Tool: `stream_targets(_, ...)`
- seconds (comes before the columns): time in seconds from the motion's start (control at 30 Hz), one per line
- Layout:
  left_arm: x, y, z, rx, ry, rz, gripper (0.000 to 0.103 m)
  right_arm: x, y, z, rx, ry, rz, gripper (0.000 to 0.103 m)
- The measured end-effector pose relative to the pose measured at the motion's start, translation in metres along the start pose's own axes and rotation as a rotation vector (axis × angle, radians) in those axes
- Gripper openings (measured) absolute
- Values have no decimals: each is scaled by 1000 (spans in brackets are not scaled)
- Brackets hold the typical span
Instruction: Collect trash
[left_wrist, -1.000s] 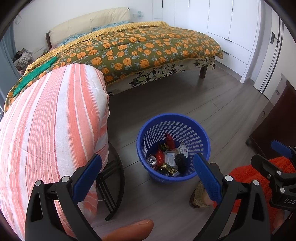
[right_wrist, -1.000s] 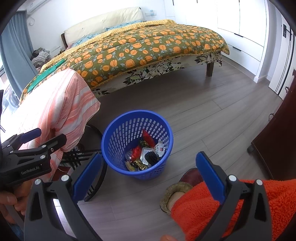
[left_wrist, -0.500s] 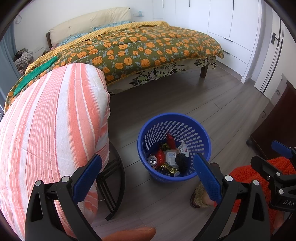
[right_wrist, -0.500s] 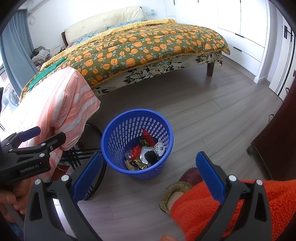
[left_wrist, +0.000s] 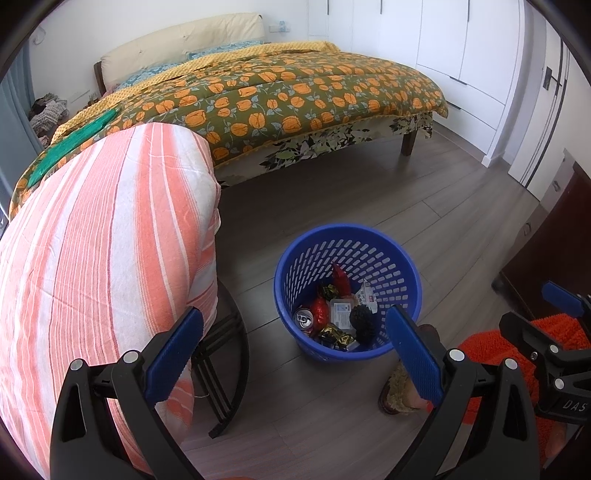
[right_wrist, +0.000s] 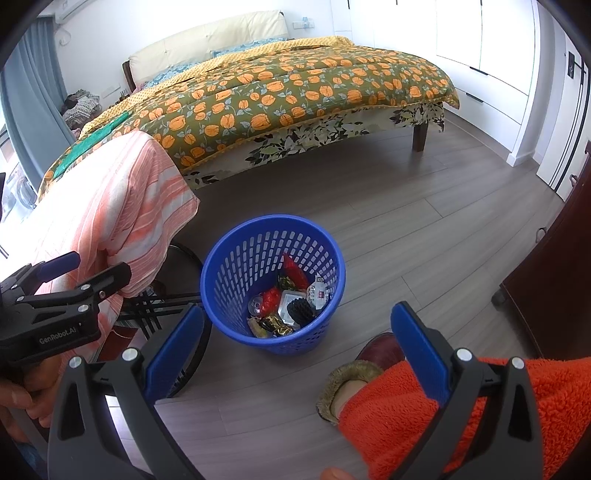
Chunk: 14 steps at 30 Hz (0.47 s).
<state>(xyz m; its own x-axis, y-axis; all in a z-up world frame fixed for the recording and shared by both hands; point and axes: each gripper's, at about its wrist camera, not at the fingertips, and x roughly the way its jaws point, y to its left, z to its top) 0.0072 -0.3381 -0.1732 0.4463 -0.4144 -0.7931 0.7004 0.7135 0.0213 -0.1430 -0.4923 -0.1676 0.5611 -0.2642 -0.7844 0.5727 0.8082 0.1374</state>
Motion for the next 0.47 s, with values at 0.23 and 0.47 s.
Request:
stream_targets(0.23, -3, -1, 0, -2, -8, 17, 98, 3, -4, -3, 0, 5, -3, 98)
stream_targets(0.47, -2, 1, 3, -11, 20, 5, 98, 4, -7, -4, 5, 10, -5, 98)
